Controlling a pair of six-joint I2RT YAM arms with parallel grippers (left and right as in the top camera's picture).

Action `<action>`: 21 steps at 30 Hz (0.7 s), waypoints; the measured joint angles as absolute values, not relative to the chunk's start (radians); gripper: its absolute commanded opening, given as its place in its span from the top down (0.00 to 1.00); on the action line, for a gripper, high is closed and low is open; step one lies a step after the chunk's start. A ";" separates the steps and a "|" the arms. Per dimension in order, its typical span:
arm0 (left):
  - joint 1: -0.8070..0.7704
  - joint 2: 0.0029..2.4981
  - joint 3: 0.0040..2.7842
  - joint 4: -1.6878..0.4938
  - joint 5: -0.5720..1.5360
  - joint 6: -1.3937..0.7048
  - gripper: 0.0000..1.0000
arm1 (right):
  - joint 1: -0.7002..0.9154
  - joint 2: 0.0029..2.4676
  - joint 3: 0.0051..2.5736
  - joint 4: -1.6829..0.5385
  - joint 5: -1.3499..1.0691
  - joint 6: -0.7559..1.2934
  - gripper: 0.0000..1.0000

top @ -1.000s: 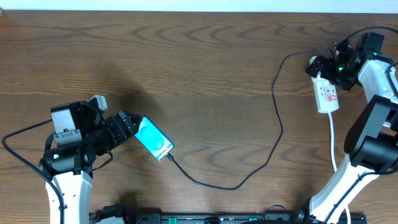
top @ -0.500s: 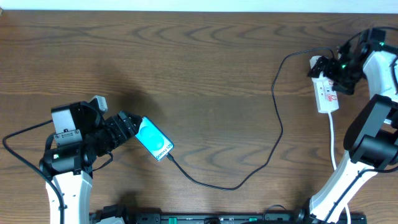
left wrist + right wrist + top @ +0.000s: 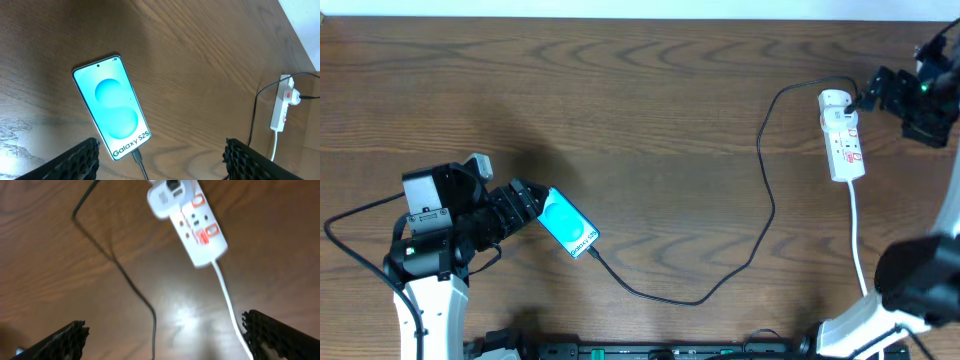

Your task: Plug charger to phone and switch on socket

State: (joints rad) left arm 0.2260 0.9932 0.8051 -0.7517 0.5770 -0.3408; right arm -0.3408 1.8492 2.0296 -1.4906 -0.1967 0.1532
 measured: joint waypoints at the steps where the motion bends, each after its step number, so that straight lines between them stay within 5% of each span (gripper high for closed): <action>1: 0.226 0.993 0.805 -0.752 0.577 -0.341 0.19 | -0.340 1.822 2.036 -1.526 -0.195 0.153 0.01; 21: 0.226 0.993 0.805 -0.752 0.577 -0.341 0.20 | -0.340 1.756 2.037 -1.597 -0.189 0.154 0.01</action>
